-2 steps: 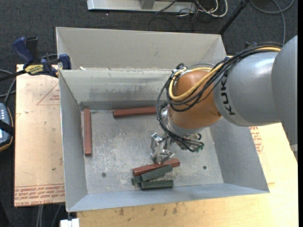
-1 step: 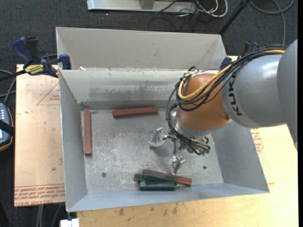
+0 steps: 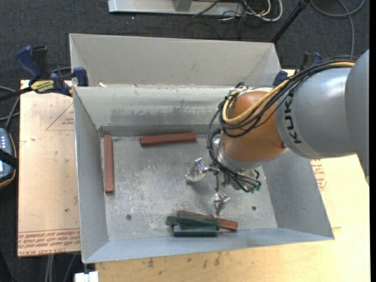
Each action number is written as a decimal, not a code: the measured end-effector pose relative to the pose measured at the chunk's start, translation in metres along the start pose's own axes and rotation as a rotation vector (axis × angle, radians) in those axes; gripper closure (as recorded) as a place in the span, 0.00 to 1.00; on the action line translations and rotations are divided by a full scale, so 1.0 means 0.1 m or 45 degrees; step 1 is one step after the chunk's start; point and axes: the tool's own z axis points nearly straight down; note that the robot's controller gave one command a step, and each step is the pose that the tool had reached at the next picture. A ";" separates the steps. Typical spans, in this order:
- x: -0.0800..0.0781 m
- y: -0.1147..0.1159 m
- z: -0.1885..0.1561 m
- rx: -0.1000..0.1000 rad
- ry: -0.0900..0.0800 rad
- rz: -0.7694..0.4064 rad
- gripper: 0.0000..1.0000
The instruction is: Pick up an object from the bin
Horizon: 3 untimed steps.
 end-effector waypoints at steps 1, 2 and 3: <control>0.07 0.28 -0.10 0.016 -0.007 -0.189 0.00; 0.00 0.66 -0.20 0.022 -0.031 -0.330 0.00; 0.24 0.55 -0.30 0.031 -0.059 -0.194 0.00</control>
Offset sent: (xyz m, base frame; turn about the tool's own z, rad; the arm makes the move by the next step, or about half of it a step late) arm -0.0417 0.0249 0.0059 0.1688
